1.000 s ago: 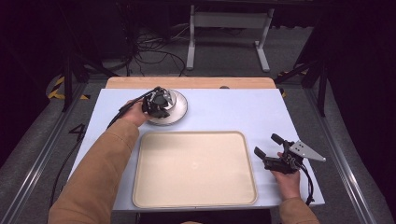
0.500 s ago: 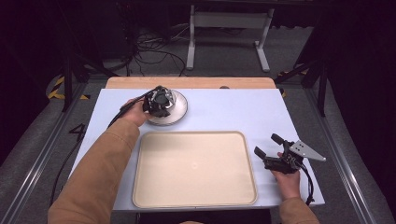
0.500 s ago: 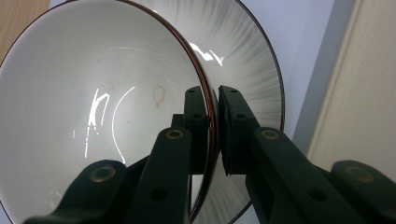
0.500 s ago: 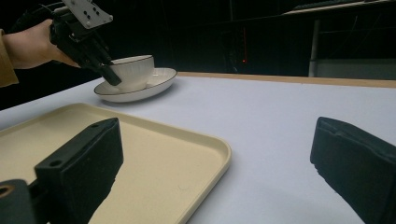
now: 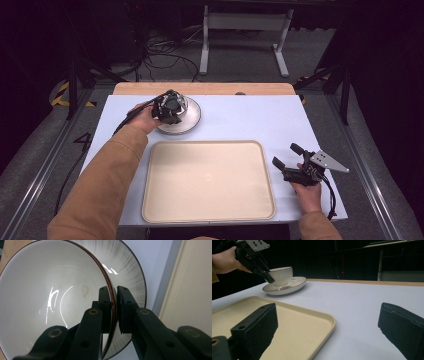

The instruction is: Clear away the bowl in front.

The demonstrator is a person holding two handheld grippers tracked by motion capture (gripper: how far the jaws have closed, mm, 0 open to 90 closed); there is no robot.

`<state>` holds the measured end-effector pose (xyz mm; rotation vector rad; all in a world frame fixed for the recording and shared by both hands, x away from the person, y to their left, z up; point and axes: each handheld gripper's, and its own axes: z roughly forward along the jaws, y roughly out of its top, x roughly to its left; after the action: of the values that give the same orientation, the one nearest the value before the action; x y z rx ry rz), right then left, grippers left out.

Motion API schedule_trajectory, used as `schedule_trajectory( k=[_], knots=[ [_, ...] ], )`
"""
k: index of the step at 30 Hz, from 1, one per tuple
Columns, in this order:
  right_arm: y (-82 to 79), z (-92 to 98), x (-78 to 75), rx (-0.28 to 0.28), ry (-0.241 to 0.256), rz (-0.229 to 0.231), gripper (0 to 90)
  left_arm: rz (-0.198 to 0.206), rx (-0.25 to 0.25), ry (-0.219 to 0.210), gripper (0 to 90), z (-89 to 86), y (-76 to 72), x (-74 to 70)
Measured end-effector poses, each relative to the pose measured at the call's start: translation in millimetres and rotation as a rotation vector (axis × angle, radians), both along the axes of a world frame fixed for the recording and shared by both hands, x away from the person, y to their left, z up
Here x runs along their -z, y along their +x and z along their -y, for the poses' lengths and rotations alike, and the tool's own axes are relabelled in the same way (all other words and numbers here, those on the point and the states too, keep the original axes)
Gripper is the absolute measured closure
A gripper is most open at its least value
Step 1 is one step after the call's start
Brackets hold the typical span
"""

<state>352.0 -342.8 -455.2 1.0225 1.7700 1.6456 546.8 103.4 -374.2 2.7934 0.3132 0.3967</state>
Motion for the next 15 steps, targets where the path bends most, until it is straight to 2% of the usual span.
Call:
schedule_trajectory(
  k=[4, 7, 15],
  knots=[
    [0.0, 0.1, 0.1, 0.001, 0.002, -0.001, 3.2, -0.004, -0.003, -0.006, 83.0, -0.7, -3.1, -7.6],
    [0.1, 0.1, 0.1, 0.001, 0.004, -0.002, 3.2, 0.014, 0.0, -0.007, 83.0, -0.8, -6.4, -15.6],
    [0.2, 0.4, 0.2, 0.0, 0.006, -0.002, 3.1, 0.032, 0.012, 0.007, 83.0, -1.7, -10.3, -28.2]
  ],
)
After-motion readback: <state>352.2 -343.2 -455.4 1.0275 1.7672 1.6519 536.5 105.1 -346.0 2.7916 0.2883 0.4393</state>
